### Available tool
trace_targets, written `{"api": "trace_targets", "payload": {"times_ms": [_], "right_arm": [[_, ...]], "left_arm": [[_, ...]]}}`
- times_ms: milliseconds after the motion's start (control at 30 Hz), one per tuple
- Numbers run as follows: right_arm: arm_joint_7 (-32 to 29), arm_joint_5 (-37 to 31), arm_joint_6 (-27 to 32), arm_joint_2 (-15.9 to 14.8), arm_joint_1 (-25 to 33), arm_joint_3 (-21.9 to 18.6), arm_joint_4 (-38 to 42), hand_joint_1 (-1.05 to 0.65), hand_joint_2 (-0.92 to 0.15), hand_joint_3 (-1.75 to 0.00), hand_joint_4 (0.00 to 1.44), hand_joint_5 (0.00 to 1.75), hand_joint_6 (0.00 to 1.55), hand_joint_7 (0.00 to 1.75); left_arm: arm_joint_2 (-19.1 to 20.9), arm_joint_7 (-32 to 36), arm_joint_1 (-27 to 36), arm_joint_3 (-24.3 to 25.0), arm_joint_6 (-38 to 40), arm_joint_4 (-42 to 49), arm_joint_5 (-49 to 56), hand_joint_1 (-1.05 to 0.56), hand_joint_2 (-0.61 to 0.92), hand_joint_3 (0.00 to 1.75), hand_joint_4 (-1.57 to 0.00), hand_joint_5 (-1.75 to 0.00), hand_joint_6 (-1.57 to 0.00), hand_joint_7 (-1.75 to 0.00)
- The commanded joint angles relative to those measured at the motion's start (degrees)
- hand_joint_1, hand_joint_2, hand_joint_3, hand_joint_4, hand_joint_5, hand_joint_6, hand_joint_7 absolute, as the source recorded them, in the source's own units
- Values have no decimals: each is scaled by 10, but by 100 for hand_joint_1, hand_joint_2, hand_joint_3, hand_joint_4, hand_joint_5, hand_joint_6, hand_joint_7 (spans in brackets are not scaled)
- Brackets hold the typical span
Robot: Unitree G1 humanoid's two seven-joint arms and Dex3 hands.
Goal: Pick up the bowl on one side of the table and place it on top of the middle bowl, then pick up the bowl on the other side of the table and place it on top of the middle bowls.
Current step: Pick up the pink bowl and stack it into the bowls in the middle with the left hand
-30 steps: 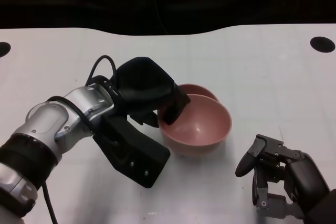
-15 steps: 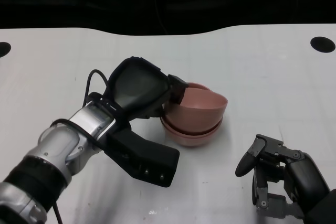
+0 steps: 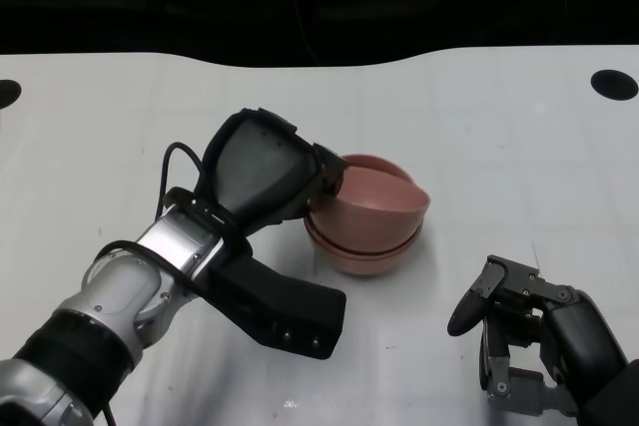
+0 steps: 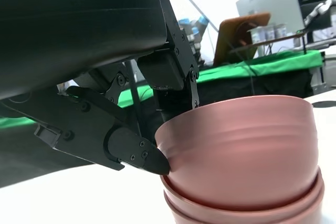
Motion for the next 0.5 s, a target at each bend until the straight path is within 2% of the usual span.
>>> {"api": "trace_targets", "payload": {"times_ms": [33,133,333,367,400,500], "right_arm": [[-1,6,2,0,1,-3,-5,-3,-31,-157,94,175,81,154],[-1,5,3,0,1,-3,-5,-2,-31,-157,94,175,81,154],[0,6,3,1,0,-3,-4,-2,-30,-157,94,175,81,153],[-1,6,2,0,0,-3,-4,-2,-30,-157,94,175,81,153],[-1,6,1,0,0,-3,-4,-2,-30,-157,94,175,81,153],[0,7,-3,0,0,-3,-2,-2,-30,-157,94,175,81,153]], "left_arm": [[12,41,10,-11,3,6,18,-31,90,1,-98,-175,-99,-83],[9,82,12,-19,3,27,26,-31,89,0,-99,-175,-101,-81],[-4,178,7,-35,5,95,38,-29,83,0,-100,-175,-108,-68],[-6,189,7,-38,6,105,39,-29,84,0,-100,-175,-109,-71],[-7,197,6,-40,6,114,39,-30,84,1,-100,-175,-105,-87],[-12,225,2,-47,8,138,44,-30,84,1,-100,-175,-97,-114]]}}
